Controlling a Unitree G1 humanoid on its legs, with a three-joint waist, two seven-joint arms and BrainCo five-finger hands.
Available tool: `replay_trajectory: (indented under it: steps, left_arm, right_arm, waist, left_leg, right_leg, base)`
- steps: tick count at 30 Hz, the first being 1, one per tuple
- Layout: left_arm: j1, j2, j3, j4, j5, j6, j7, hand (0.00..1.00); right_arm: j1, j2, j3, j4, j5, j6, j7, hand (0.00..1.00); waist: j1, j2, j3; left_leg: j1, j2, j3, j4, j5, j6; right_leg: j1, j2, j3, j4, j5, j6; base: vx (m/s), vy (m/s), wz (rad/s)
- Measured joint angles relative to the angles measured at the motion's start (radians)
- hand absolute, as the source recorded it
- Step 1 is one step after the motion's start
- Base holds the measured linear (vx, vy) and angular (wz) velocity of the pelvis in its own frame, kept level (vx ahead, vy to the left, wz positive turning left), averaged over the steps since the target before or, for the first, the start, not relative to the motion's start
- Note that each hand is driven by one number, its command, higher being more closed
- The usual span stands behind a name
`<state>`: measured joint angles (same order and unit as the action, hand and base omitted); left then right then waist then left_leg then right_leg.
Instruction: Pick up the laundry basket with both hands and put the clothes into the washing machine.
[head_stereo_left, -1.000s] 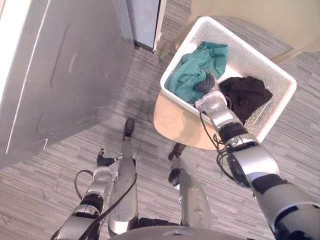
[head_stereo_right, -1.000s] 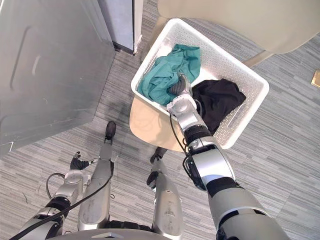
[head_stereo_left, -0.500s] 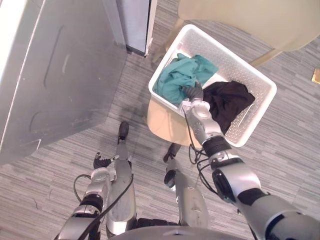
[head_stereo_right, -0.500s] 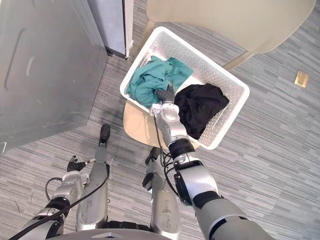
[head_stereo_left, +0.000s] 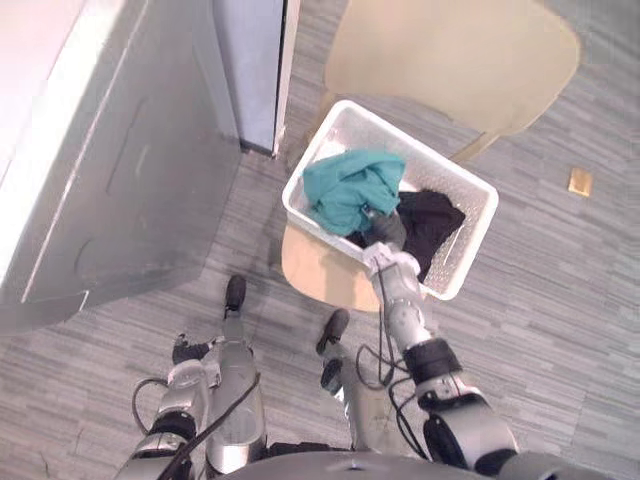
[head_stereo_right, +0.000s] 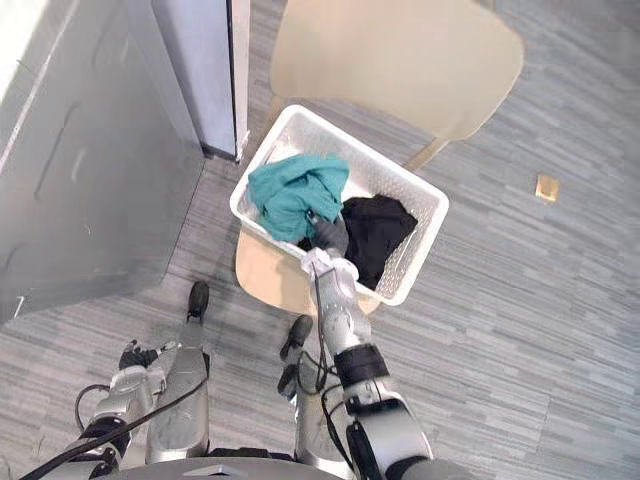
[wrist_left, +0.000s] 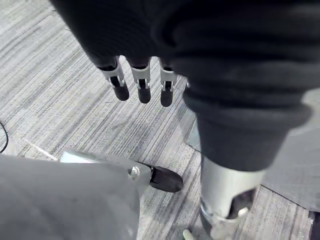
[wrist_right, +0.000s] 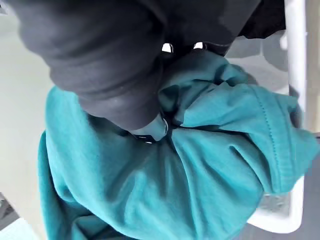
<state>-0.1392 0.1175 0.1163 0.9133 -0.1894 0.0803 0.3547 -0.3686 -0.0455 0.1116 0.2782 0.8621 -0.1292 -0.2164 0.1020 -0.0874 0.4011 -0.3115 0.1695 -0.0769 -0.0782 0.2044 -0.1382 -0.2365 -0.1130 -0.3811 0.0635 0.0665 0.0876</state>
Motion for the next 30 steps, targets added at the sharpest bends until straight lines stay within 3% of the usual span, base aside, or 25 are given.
replay_trajectory:
  steps: [7, 14, 18, 22, 26, 30]
  left_arm:
    - [0.107, -0.014, -0.033, -0.048, -0.007, 0.007, -0.043, 0.00]
    - [0.119, -0.022, -0.113, -0.398, -0.114, -0.024, -0.081, 0.00]
    - [0.094, -0.021, -0.116, -0.598, -0.124, -0.050, -0.077, 0.00]
    - [0.042, -0.019, -0.108, -0.689, -0.124, -0.070, -0.077, 0.00]
    - [-0.006, -0.018, -0.121, -0.706, -0.171, -0.090, -0.079, 0.00]
    - [-0.052, -0.010, -0.214, -0.702, -0.258, -0.091, -0.115, 0.00]
  right_arm:
    - [0.176, -0.003, -0.027, -0.151, 0.002, 0.004, 0.045, 1.00]
    - [0.235, -0.004, -0.070, -0.209, -0.016, 0.015, 0.062, 1.00]
    - [0.242, -0.007, -0.080, -0.231, -0.046, 0.030, 0.063, 1.00]
    - [0.242, -0.017, -0.079, -0.282, -0.046, 0.048, 0.068, 1.00]
    - [0.241, -0.042, -0.070, -0.309, -0.067, 0.064, 0.100, 1.00]
    - [0.243, -0.061, -0.035, -0.309, -0.083, 0.085, 0.114, 1.00]
  waist:
    - [-0.029, 0.006, -0.159]
    - [-0.050, 0.052, -0.275]
    - [-0.060, 0.085, -0.323]
    - [-0.080, 0.118, -0.360]
    - [-0.100, 0.130, -0.398]
    - [-0.129, 0.134, -0.404]
  left_leg:
    - [0.108, -0.026, 0.058, 0.000, -0.041, 0.012]
    - [0.168, -0.034, 0.109, 0.000, -0.066, 0.013]
    - [0.215, -0.036, 0.139, 0.000, -0.078, 0.017]
    - [0.256, -0.043, 0.163, 0.000, -0.085, 0.022]
    - [0.265, -0.043, 0.187, 0.000, -0.087, 0.022]
    - [0.301, -0.044, 0.200, 0.000, -0.095, 0.024]
  right_leg:
    - [0.067, -0.027, 0.051, 0.011, -0.028, 0.021]
    - [0.102, -0.039, 0.096, -0.001, -0.033, 0.029]
    - [0.135, -0.038, 0.118, -0.008, -0.033, 0.030]
    - [0.165, -0.041, 0.142, -0.020, -0.024, 0.035]
    - [0.174, -0.036, 0.157, -0.054, 0.000, 0.034]
    - [0.217, -0.034, 0.181, -0.097, 0.029, 0.031]
  base:
    - [0.13, 0.009, -0.15]
    - [0.05, 0.014, -0.16]
    - [0.02, 0.007, -0.14]
    - [0.02, 0.016, -0.18]
    - [-0.03, 0.014, -0.16]
    - [-0.06, 0.008, -0.15]
